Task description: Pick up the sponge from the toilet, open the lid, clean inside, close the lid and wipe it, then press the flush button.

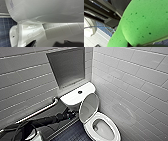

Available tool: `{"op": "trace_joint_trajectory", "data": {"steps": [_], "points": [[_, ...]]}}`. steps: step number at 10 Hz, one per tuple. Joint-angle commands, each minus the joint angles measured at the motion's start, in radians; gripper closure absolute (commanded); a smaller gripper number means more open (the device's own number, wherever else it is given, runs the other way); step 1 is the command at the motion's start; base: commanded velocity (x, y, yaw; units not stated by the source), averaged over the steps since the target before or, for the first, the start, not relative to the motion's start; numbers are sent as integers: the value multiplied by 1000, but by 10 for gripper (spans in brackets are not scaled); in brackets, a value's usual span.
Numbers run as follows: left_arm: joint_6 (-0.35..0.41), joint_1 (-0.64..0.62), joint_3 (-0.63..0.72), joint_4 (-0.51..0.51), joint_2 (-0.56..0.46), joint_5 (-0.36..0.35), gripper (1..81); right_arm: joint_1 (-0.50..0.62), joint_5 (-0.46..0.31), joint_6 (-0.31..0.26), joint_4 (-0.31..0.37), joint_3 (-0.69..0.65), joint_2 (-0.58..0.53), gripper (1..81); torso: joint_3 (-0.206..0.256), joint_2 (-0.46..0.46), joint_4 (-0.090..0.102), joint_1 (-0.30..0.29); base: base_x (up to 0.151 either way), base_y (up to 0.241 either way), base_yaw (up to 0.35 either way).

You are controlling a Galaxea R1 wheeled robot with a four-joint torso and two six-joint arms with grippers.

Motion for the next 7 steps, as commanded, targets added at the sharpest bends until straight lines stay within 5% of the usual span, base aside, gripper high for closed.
{"op": "trace_joint_trajectory", "data": {"steps": [1,5,7], "points": [[19,-73,114,90,-18,108,10,-35,-67,-3,-30,24,-7,811,0,0,0,0,0,0,0],[63,230,284,399,-145,175,10,-34,-66,0,-21,4,-6,811,0,0,0,0,0,0,0],[76,489,282,661,-168,237,10,-18,-67,9,-13,-28,-4,811,0,0,0,0,0,0,0]]}}
